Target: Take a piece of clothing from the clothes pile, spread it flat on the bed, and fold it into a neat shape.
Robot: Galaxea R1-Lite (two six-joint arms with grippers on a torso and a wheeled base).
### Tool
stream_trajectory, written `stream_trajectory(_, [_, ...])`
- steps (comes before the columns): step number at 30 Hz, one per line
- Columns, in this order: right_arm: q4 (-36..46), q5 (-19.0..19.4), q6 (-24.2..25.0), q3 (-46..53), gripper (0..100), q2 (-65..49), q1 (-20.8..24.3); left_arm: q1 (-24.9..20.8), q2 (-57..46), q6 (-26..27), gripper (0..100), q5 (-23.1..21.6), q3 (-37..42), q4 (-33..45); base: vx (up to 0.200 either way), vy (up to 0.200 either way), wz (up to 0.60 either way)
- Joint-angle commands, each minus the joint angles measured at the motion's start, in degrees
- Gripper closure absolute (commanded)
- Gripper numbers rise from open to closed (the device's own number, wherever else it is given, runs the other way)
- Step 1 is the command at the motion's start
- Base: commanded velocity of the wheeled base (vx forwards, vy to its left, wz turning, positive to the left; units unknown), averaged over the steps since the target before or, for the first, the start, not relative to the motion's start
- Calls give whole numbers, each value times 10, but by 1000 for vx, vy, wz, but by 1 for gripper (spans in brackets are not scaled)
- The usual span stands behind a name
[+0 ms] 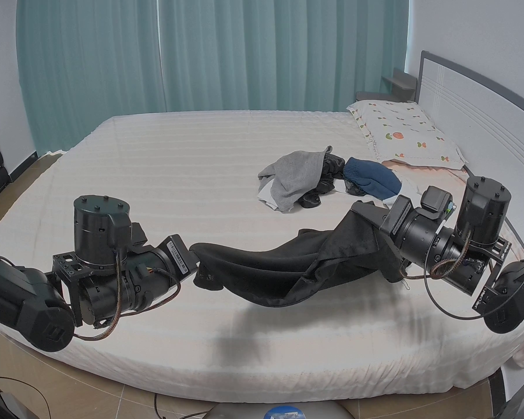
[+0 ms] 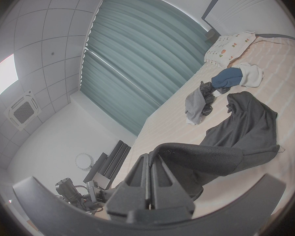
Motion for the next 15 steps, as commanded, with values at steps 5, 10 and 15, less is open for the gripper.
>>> stream_trajectory(5, [-1, 1, 0, 1, 100, 5, 0, -1, -4, 0, 100, 0, 0, 0, 0, 200, 0])
stream_trajectory(10, [0, 2, 0, 1, 100, 8, 0, 0, -11, 0, 100, -1, 2, 0, 0, 200, 0])
stream_trajectory(15, [0, 4, 1, 2, 100, 9, 0, 0, -9, -1, 100, -1, 2, 0, 0, 200, 0])
